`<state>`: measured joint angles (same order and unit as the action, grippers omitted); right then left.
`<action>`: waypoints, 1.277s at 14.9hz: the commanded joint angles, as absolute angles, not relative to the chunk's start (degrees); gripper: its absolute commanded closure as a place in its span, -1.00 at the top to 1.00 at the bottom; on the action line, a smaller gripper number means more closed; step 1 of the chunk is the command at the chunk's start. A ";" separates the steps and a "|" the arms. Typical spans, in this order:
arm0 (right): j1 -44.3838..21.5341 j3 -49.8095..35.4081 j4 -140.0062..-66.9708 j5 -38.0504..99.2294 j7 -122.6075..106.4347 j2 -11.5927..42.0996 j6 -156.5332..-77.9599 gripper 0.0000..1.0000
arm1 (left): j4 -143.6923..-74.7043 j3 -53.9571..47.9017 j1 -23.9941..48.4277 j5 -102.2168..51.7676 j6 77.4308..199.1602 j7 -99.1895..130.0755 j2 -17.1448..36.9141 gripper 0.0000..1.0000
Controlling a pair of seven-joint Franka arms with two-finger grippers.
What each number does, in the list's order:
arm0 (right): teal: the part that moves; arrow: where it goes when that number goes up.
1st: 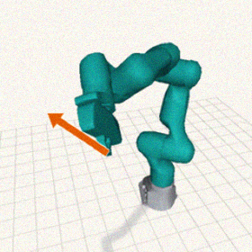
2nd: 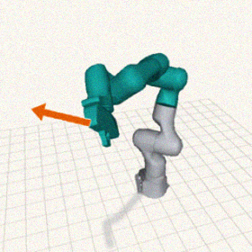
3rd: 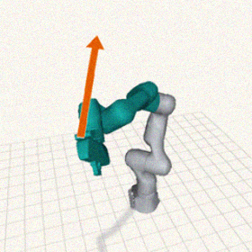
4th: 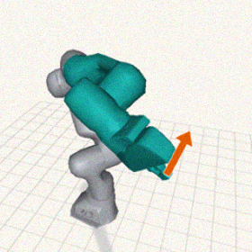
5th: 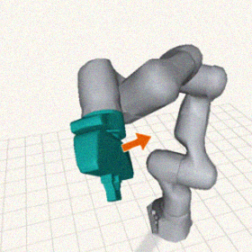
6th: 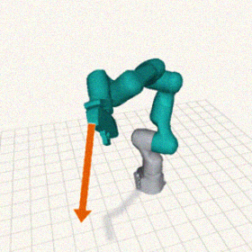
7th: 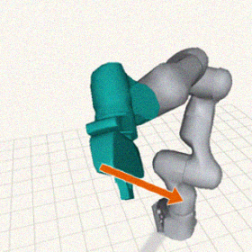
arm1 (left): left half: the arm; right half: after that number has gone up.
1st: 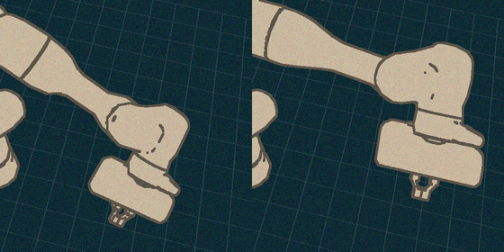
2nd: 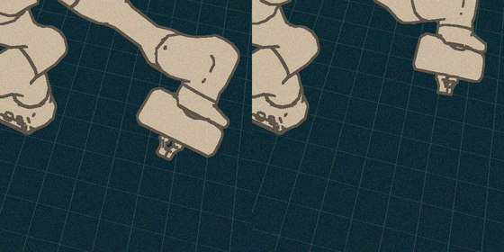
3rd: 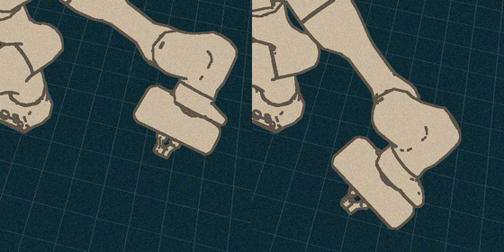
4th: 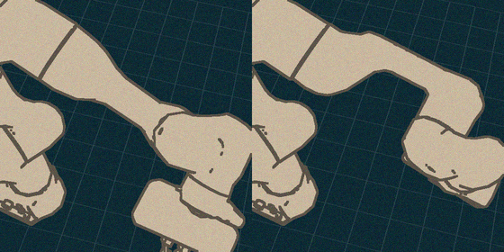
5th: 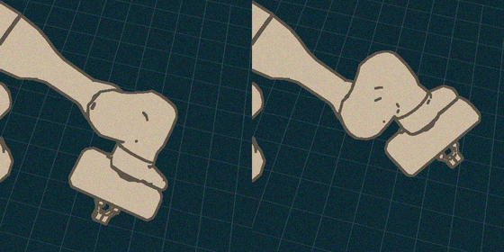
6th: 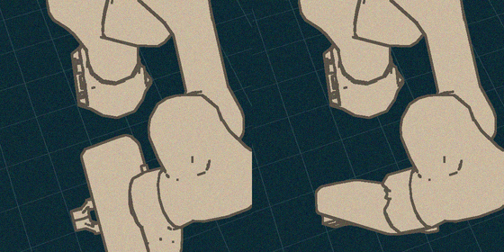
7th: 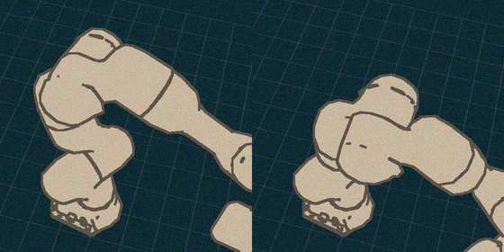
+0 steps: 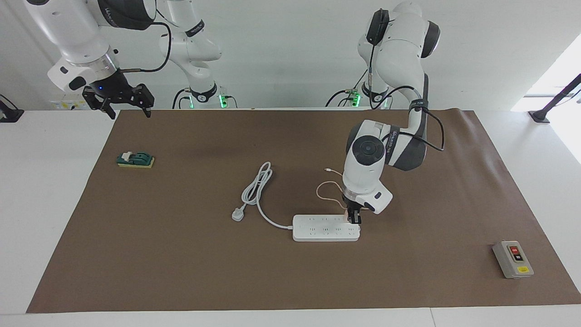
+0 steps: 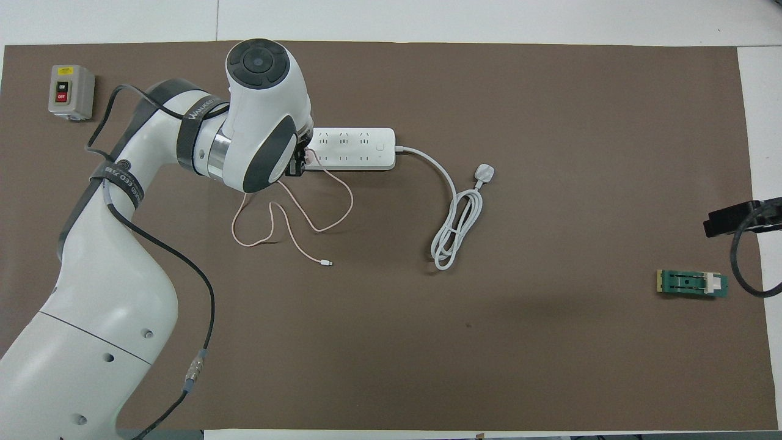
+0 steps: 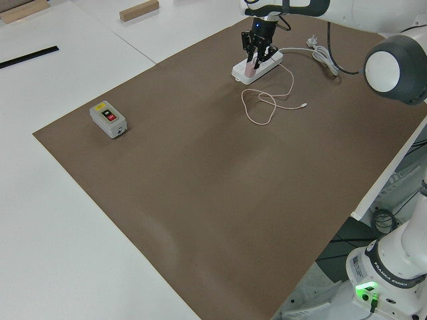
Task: Plug charger into power strip
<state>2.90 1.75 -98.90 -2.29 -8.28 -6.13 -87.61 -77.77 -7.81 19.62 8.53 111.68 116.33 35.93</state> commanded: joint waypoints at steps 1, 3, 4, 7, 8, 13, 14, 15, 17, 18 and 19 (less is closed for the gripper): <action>4.04 1.14 -100.02 -0.97 -9.32 -7.38 -87.36 1.00 | -79.19 -7.91 18.90 7.91 118.30 122.07 36.83 -1.00; 4.04 1.23 -100.11 -0.97 -9.23 -7.38 -87.36 1.00 | -79.36 -8.17 18.37 8.26 118.39 118.86 37.00 -1.00; 4.04 1.14 -100.11 -0.97 -9.23 -7.38 -87.36 1.00 | -79.45 -8.26 18.46 7.91 117.95 114.56 36.91 -1.00; 4.04 1.14 -100.11 -0.97 -9.23 -7.38 -87.36 1.00 | -79.89 -8.61 18.37 7.56 117.42 105.06 36.74 -1.00; 4.04 1.23 -100.11 -0.97 -9.32 -7.38 -87.36 1.00 | -79.98 -8.61 18.46 7.47 117.42 103.38 36.74 -1.00; 4.04 1.14 -100.11 -0.97 -9.32 -7.38 -87.36 1.00 | -79.72 -8.35 18.11 4.57 117.69 108.01 36.56 -1.00; 4.04 1.14 -100.11 -0.97 -9.23 -7.38 -87.36 1.00 | -79.80 -8.26 18.11 4.57 117.42 107.93 36.30 -1.00; 4.04 1.23 -100.11 -0.97 -9.23 -7.38 -87.36 1.00 | -80.07 -8.26 17.93 4.57 117.33 107.32 35.60 -1.00; 4.04 1.14 -100.11 -0.97 -9.23 -7.38 -87.36 1.00 | -81.55 -8.52 16.53 4.57 117.25 106.44 32.97 0.07; 4.04 1.23 -100.11 -0.97 -9.23 -7.38 -87.36 1.00 | -82.08 -8.44 16.44 4.57 116.72 106.26 31.31 0.66; 4.04 1.23 -100.02 -0.97 -9.23 -7.38 -87.36 1.00 | -82.26 -8.35 16.00 4.66 115.59 105.39 29.64 0.70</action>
<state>2.90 1.75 -98.90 -2.29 -8.28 -6.13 -87.61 -78.69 -8.10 17.60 5.09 114.31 107.05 34.72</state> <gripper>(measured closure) 0.000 0.533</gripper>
